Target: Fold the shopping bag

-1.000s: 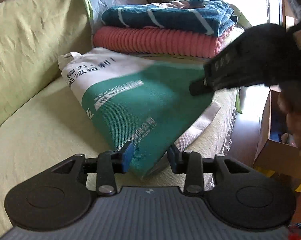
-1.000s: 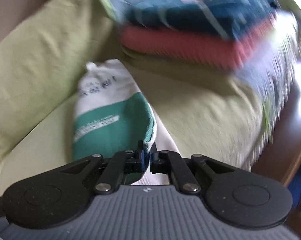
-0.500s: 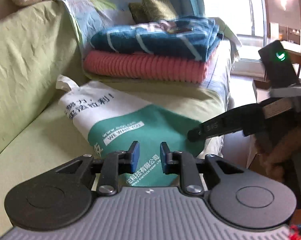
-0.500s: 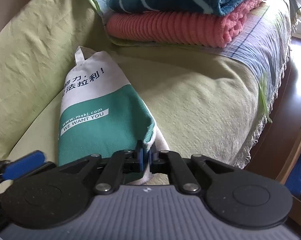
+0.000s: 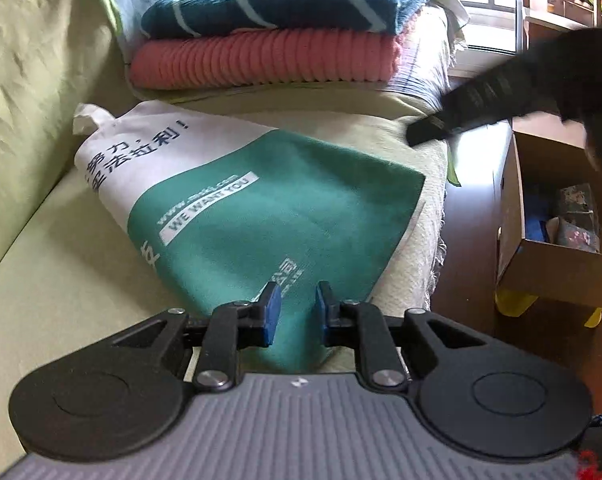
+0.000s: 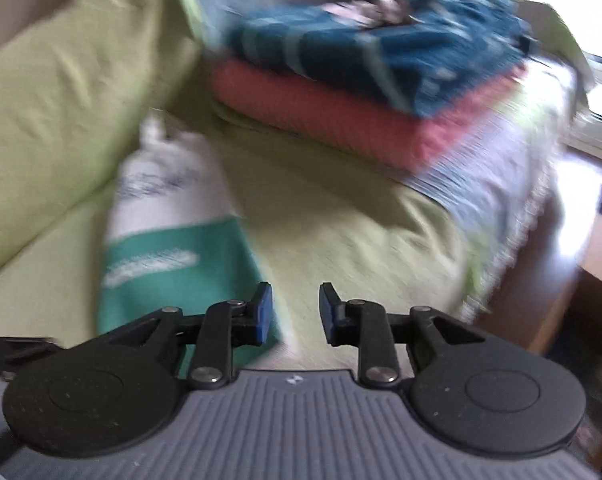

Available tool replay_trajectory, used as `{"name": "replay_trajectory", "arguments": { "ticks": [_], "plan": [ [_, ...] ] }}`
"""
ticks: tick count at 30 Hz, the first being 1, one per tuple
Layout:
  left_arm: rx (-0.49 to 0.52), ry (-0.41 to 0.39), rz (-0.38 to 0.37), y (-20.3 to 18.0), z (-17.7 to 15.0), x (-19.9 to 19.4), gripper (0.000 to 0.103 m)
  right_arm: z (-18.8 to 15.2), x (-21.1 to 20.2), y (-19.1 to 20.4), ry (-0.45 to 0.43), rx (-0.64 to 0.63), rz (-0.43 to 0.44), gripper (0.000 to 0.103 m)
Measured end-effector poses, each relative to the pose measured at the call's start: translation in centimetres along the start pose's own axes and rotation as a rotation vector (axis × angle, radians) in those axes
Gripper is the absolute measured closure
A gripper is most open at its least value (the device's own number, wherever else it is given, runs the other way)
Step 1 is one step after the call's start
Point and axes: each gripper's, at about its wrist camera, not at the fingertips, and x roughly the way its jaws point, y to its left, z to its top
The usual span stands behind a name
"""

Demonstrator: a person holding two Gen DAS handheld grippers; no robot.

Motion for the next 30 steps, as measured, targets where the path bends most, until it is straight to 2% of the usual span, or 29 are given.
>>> {"name": "replay_trajectory", "arguments": {
  "ticks": [1,3,4,5,6,8,9,10,14,16,22,26,30],
  "plan": [
    [0.002,-0.001,0.000,-0.1,0.0,0.1,0.084,0.2,0.6,0.2,0.012,-0.002,0.061,0.084],
    [0.004,-0.005,-0.002,0.0,0.1,0.0,0.084,0.3,2.2,0.5,0.064,0.005,0.117,0.087],
    [0.008,-0.008,-0.004,0.2,0.1,-0.1,0.083,0.2,3.3,0.5,0.110,0.016,0.100,0.087],
    [0.012,-0.010,-0.007,0.4,0.0,-0.1,0.082,0.0,4.3,0.2,0.161,0.030,0.068,0.092],
    [0.011,-0.014,-0.005,0.8,0.1,-0.2,0.078,-0.3,4.9,-0.2,0.189,0.031,0.054,0.103],
    [-0.010,-0.022,0.009,2.6,0.5,0.1,0.080,-0.5,5.0,-0.6,0.185,0.012,0.056,0.103],
    [-0.026,-0.024,0.003,3.8,0.8,0.5,0.087,-0.5,4.9,-0.7,0.187,0.007,0.060,0.103],
    [-0.040,-0.022,-0.013,5.1,1.1,1.1,0.098,-0.5,4.9,-0.7,0.189,0.004,0.060,0.103],
    [-0.049,-0.038,-0.071,9.0,2.0,3.7,0.100,-0.3,5.1,-0.5,0.204,-0.012,0.055,0.103],
    [-0.041,-0.049,-0.073,10.8,2.7,4.7,0.099,-0.1,5.1,-0.4,0.214,-0.024,0.057,0.103],
    [0.042,-0.077,0.003,16.7,5.4,9.6,0.099,0.3,5.4,-0.9,0.235,-0.023,0.075,0.103],
    [0.094,-0.075,0.105,20.4,8.0,13.8,0.099,0.7,5.7,-0.8,0.253,-0.025,0.082,0.103],
    [0.118,-0.104,0.088,22.0,9.5,16.0,0.099,1.1,5.9,-0.7,0.268,-0.040,0.092,0.103]
  ]
}}
